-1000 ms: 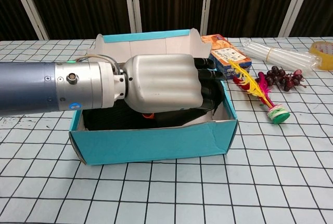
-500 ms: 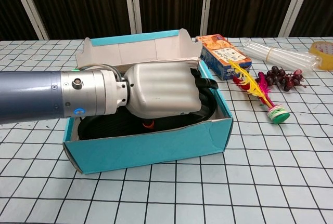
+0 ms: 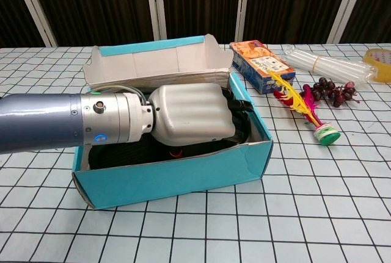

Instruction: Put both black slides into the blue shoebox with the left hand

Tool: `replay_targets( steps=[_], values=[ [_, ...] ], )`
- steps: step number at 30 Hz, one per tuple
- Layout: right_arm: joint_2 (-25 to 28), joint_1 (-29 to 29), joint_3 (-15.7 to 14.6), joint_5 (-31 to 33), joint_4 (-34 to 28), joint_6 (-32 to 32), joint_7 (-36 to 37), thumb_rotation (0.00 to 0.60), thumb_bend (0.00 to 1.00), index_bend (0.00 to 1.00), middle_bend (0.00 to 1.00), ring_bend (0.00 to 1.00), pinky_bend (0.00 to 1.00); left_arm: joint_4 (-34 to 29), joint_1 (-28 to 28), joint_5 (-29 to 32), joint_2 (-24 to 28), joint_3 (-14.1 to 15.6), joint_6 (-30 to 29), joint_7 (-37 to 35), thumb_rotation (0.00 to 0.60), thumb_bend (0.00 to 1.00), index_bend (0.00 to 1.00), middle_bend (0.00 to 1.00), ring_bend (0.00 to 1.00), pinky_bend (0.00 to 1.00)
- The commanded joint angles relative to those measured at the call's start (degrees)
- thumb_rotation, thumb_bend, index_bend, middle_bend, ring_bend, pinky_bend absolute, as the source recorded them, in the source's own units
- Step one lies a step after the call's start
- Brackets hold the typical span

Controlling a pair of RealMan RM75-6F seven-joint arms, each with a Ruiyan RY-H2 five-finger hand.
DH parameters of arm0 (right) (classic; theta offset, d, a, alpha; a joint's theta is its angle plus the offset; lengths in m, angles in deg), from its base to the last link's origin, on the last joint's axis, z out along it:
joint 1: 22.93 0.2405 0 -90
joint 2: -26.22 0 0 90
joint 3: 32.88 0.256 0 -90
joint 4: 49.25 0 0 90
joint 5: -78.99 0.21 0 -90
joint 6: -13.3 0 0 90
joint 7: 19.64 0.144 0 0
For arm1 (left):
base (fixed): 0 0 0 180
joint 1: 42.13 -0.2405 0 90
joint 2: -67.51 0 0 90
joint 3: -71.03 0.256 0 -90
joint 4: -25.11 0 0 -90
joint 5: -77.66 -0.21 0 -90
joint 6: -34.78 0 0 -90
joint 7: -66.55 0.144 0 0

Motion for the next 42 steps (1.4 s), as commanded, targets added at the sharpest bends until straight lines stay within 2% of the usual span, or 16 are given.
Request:
replay_targets(
  steps=[1, 12, 18, 22, 25, 32, 38, 42],
  values=[
    [-0.05, 0.04, 0.01, 0.01, 0.00, -0.06, -0.12, 0.600, 0.31, 0.15, 0.11, 0.18, 0.14, 0.59, -0.07, 0.10, -0.21, 0.11, 0.08, -0.40, 0.600, 0.41, 0.48, 0.47, 0.08, 0.43],
    [-0.05, 0.10, 0.07, 0.19, -0.11, -0.27, -0.32, 0.600, 0.31, 0.15, 0.11, 0.18, 0.14, 2.02, -0.50, 1.40, -0.92, 0.39, 0.92, -1.58, 0.600, 0.41, 0.48, 0.47, 0.09, 0.55],
    [-0.02, 0.07, 0.10, 0.17, -0.05, -0.22, -0.21, 0.600, 0.31, 0.15, 0.11, 0.18, 0.14, 1.81, -0.54, 1.88, -0.90, 0.22, 1.07, -1.25, 0.600, 0.41, 0.48, 0.47, 0.09, 0.55],
    [0.01, 0.03, 0.11, 0.12, -0.06, -0.15, -0.06, 0.600, 0.31, 0.15, 0.11, 0.18, 0.14, 0.93, -0.53, 1.20, 0.03, -0.34, -0.32, -0.06, 0.600, 0.38, 0.45, 0.43, 0.08, 0.47],
    [0.05, 0.01, 0.13, 0.09, -0.09, -0.09, -0.01, 0.600, 0.31, 0.15, 0.11, 0.18, 0.14, -0.10, -0.56, 0.61, 1.23, -0.53, -1.16, 1.18, 0.600, 0.33, 0.39, 0.35, 0.04, 0.41],
    [0.09, -0.01, 0.14, -0.01, -0.13, -0.01, 0.07, 0.600, 0.31, 0.15, 0.11, 0.18, 0.14, -3.81, -0.28, 0.38, 4.93, -0.42, -0.34, 5.36, 0.600, 0.26, 0.26, 0.21, 0.00, 0.18],
    [0.17, -0.05, 0.10, -0.15, -0.24, 0.06, 0.10, 0.600, 0.31, 0.15, 0.11, 0.18, 0.14, -8.28, 0.08, 2.39, 9.01, -0.82, 2.14, 11.23, 0.600, 0.06, 0.14, 0.10, 0.00, 0.09],
    [0.16, -0.08, 0.08, -0.20, -0.29, 0.13, 0.04, 0.600, 0.31, 0.15, 0.11, 0.18, 0.14, -11.21, -0.10, 4.93, 10.88, -1.18, 3.36, 16.49, 0.580, 0.01, 0.09, 0.06, 0.00, 0.08]
  ],
)
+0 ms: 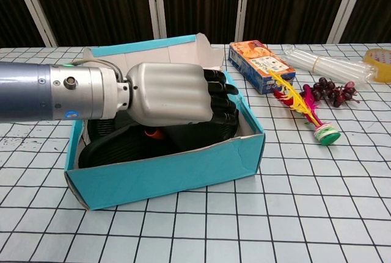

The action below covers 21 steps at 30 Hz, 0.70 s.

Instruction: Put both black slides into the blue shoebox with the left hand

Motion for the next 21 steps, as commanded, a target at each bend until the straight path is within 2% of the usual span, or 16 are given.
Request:
replay_targets(
  steps=[1, 5, 13, 17, 21],
  values=[
    [0.00, 0.01, 0.00, 0.03, -0.01, -0.05, -0.07, 0.600, 0.31, 0.15, 0.11, 0.18, 0.14, -3.06, -0.11, 2.91, 1.96, -0.49, 1.39, 4.76, 0.576, 0.01, 0.08, 0.06, 0.00, 0.08],
    [-0.03, 0.03, 0.02, 0.08, 0.01, -0.08, -0.15, 0.600, 0.31, 0.15, 0.11, 0.18, 0.14, -5.15, -0.17, 4.87, 2.78, -0.53, 1.79, 8.58, 0.574, 0.01, 0.07, 0.06, 0.00, 0.08],
    [0.17, -0.17, -0.04, -0.42, -0.71, 0.65, -0.74, 0.600, 0.31, 0.15, 0.11, 0.18, 0.14, -13.53, -1.10, 9.12, 7.34, 0.24, 0.62, 17.10, 0.566, 0.01, 0.07, 0.06, 0.00, 0.08],
    [0.33, -0.39, -0.03, -0.64, -0.83, 1.18, -0.49, 0.600, 0.31, 0.15, 0.11, 0.18, 0.14, -19.17, -2.06, 11.80, 11.00, 0.71, -0.87, 19.07, 0.571, 0.03, 0.07, 0.07, 0.00, 0.08],
    [0.42, -0.53, -0.12, -0.98, -0.83, 1.53, -0.53, 0.600, 0.31, 0.15, 0.11, 0.18, 0.14, -25.68, -4.24, 10.77, 15.81, 0.54, -5.20, 16.41, 0.582, 0.13, 0.13, 0.15, 0.03, 0.19]
  ],
)
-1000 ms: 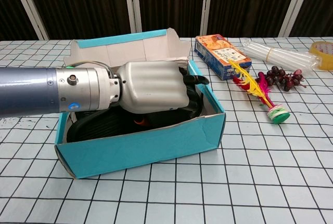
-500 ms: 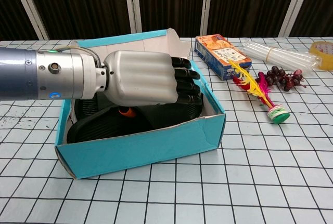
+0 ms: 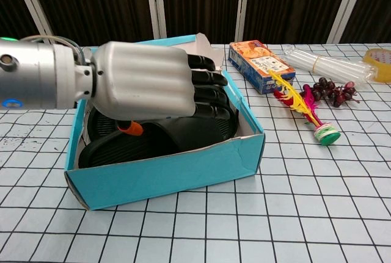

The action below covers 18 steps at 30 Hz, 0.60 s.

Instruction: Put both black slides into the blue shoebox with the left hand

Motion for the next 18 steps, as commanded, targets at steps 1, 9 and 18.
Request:
replay_targets(
  steps=[1, 9, 18],
  values=[
    [0.08, -0.09, -0.09, -0.17, -0.09, 0.12, 0.02, 0.600, 0.31, 0.15, 0.11, 0.18, 0.14, -7.07, -3.23, -1.38, 5.75, -0.20, -6.03, -3.99, 0.587, 0.15, 0.15, 0.17, 0.06, 0.21],
    [0.52, -0.57, -0.22, -0.90, -0.67, 1.29, -0.05, 0.600, 0.31, 0.15, 0.11, 0.18, 0.14, -16.64, -19.95, -12.10, 16.08, 1.99, -31.83, -23.47, 0.600, 0.27, 0.32, 0.30, 0.19, 0.28],
    [0.76, -0.35, -1.36, -6.18, 0.37, 3.14, -0.46, 0.600, 0.31, 0.15, 0.11, 0.18, 0.14, -15.98, -40.80, -4.56, 20.57, 10.36, -49.16, -40.19, 0.600, 0.27, 0.26, 0.15, 0.14, 0.28]
  ],
)
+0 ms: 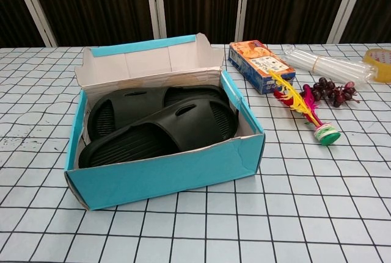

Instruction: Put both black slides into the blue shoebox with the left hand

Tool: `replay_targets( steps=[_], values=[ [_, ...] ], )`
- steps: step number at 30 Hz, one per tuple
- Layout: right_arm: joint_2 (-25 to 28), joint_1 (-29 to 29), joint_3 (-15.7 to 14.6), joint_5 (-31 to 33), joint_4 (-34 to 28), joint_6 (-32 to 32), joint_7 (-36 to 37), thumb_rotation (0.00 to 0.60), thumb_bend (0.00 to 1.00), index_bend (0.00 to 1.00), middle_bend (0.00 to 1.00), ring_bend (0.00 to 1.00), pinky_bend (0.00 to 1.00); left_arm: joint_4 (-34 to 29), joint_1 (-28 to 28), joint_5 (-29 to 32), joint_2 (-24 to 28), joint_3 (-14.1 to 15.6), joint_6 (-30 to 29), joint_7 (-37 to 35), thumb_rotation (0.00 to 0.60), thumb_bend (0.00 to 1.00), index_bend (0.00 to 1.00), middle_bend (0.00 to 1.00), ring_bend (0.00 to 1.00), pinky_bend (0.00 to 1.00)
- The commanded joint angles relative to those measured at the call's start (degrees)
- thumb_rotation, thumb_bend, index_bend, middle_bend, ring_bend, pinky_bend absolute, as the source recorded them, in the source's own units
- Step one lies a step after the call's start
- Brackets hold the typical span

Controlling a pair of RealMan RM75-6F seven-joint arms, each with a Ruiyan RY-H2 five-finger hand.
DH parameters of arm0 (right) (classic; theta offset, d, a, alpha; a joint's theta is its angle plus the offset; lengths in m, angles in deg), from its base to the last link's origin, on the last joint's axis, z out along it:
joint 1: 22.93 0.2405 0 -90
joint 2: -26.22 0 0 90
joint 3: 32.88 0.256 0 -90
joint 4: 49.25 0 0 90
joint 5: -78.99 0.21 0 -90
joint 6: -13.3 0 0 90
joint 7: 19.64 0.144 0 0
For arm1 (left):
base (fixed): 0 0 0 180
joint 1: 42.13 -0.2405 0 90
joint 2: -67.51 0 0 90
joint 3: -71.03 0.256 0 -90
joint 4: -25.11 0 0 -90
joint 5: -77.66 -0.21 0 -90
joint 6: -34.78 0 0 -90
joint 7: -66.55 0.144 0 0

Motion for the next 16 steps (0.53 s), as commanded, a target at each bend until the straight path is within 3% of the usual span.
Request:
replay_targets(
  steps=[1, 7, 16],
  values=[
    [0.03, 0.20, -0.53, -2.24, 0.94, 1.01, -0.33, 0.600, 0.31, 0.15, 0.11, 0.18, 0.14, 2.19, -10.22, 3.82, 2.33, 3.87, -8.25, -12.66, 0.600, 0.27, 0.25, 0.15, 0.14, 0.27],
    [-0.41, 0.04, -0.65, -3.30, 1.67, 2.26, -2.27, 0.600, 0.31, 0.15, 0.11, 0.18, 0.14, 11.05, -16.10, 9.08, -2.68, 1.36, -11.62, -26.23, 0.600, 0.27, 0.17, 0.12, 0.06, 0.18],
    [-0.55, 0.08, -0.60, -3.98, 1.60, 3.36, -3.31, 0.600, 0.31, 0.15, 0.11, 0.18, 0.13, 17.19, -18.57, 8.67, -4.49, -1.13, -11.96, -29.30, 0.600, 0.26, 0.15, 0.10, 0.02, 0.16]
  ],
)
